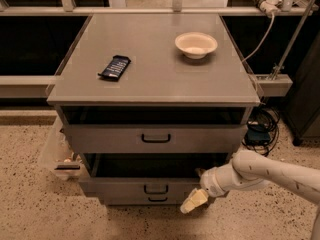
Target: Open middle drawer
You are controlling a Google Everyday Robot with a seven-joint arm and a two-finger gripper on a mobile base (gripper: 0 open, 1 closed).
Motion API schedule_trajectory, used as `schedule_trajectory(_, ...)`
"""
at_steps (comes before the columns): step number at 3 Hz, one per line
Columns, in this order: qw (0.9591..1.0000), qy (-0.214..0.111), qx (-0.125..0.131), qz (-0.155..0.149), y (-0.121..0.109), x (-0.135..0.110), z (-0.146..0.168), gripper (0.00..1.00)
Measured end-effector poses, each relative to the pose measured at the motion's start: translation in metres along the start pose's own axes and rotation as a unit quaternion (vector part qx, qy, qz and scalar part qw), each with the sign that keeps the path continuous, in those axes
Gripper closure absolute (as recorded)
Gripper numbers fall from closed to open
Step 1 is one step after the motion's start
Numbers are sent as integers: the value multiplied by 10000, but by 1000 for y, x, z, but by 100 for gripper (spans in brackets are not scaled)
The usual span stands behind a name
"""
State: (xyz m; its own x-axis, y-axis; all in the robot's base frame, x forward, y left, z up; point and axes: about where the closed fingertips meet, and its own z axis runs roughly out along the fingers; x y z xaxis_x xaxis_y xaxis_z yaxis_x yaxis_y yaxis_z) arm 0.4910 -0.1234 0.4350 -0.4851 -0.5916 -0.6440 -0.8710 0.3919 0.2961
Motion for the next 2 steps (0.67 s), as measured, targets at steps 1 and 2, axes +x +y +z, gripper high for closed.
schedule_trajectory(1, 10000, 0, 0, 1, 1, -3, -3, 0)
schedule_trajectory(2, 9989, -108, -426, 184, 20, 2, -2, 0)
